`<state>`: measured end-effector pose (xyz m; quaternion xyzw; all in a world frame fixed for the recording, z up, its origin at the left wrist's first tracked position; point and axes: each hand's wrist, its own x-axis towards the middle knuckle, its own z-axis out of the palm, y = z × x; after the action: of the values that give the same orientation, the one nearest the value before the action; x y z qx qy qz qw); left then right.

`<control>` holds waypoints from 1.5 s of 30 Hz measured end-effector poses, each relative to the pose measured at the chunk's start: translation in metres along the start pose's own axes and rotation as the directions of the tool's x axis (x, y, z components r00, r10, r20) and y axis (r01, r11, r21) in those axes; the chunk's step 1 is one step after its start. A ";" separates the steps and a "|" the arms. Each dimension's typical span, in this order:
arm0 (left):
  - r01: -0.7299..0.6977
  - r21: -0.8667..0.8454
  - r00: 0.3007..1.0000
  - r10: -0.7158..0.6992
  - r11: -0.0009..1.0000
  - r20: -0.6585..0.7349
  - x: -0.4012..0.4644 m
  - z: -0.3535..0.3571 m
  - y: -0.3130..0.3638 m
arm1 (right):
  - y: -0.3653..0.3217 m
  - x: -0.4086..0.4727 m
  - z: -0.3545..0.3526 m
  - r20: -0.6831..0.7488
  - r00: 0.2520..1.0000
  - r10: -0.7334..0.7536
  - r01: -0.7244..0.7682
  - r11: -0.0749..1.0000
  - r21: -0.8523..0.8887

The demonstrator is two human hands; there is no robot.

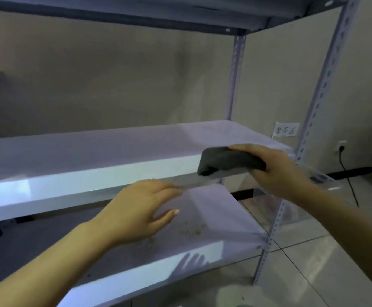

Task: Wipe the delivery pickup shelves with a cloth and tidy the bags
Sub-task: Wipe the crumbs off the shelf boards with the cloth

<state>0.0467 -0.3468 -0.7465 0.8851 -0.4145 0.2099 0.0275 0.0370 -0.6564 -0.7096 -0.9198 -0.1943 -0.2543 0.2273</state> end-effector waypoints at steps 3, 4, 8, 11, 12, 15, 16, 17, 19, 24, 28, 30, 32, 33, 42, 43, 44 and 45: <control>-0.051 -0.076 0.997 0.055 0.996 0.054 0.010 0.023 0.019 | 0.014 -0.012 -0.027 -0.042 0.996 0.082 -0.082 0.997 0.008; -0.041 -0.104 0.994 0.052 0.994 0.099 0.014 0.034 0.025 | 0.019 -0.018 -0.030 -0.050 0.994 0.100 -0.100 0.995 0.002; 0.078 -0.116 0.950 -0.039 0.990 0.310 0.023 0.091 0.030 | 0.040 -0.050 -0.015 -0.053 0.975 0.218 -0.219 0.976 -0.015; 0.181 -0.113 0.892 -0.114 0.977 0.437 0.012 0.143 0.029 | 0.058 -0.079 0.017 -0.030 0.961 0.274 -0.275 0.962 -0.004; 0.212 -0.114 0.874 -0.136 0.971 0.467 0.007 0.161 0.029 | 0.065 -0.087 0.031 -0.014 0.957 0.289 -0.289 0.957 -0.002; 0.270 -0.086 0.837 -0.189 0.959 0.513 -0.008 0.206 0.029 | 0.085 -0.111 0.079 0.071 0.923 0.378 -0.383 0.920 0.081; 0.278 -0.070 0.822 -0.199 0.958 0.533 -0.013 0.219 0.030 | 0.091 -0.118 0.096 0.100 0.903 0.418 -0.428 0.896 0.119; 0.283 -0.055 0.808 -0.208 0.957 0.552 -0.019 0.233 0.031 | 0.097 -0.125 0.114 0.127 0.880 0.458 -0.473 0.869 0.146; 0.292 -0.038 0.783 -0.217 0.956 0.583 -0.029 0.254 0.035 | 0.111 -0.134 0.145 0.149 0.843 0.516 -0.536 0.827 0.168; 0.291 0.018 0.713 -0.230 0.956 0.662 -0.049 0.295 0.045 | 0.140 -0.128 0.187 0.045 0.741 0.670 -0.652 0.700 0.292; 0.358 -0.027 0.781 -0.283 0.933 0.557 -0.057 0.319 0.049 | 0.152 -0.115 0.220 0.234 0.753 0.616 -0.658 0.684 0.315; 0.394 -0.004 0.783 -0.333 0.919 0.525 -0.059 0.327 0.044 | 0.158 -0.115 0.254 0.466 0.683 0.562 -0.707 0.668 0.231; 0.449 0.015 0.768 -0.395 0.893 0.504 -0.057 0.336 0.038 | 0.161 -0.123 0.292 0.600 0.559 0.572 -0.629 0.765 -0.143; 0.471 0.008 0.761 -0.411 0.882 0.502 -0.055 0.338 0.036 | 0.160 -0.128 0.305 0.599 0.563 0.569 -0.521 0.807 -0.278; 0.622 -0.044 0.717 -0.546 0.782 0.433 -0.048 0.365 0.040 | 0.230 -0.128 0.297 0.549 0.602 0.579 -0.477 0.813 -0.334; 0.621 -0.027 0.714 -0.550 0.784 0.434 -0.048 0.366 0.040 | 0.239 -0.117 0.298 0.538 0.572 0.619 -0.546 0.777 -0.313; 0.618 -0.013 0.711 -0.552 0.786 0.435 -0.049 0.367 0.040 | 0.245 -0.104 0.300 0.531 0.547 0.648 -0.596 0.746 -0.297; 0.613 0.000 0.712 -0.552 0.790 0.435 -0.049 0.369 0.039 | 0.249 -0.093 0.306 0.527 0.528 0.666 -0.620 0.726 -0.296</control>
<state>0.1185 -0.4196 -1.1068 0.9894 -0.1239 -0.0319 0.0682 0.1972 -0.7251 -1.0753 -0.9635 0.1059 0.1463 0.1974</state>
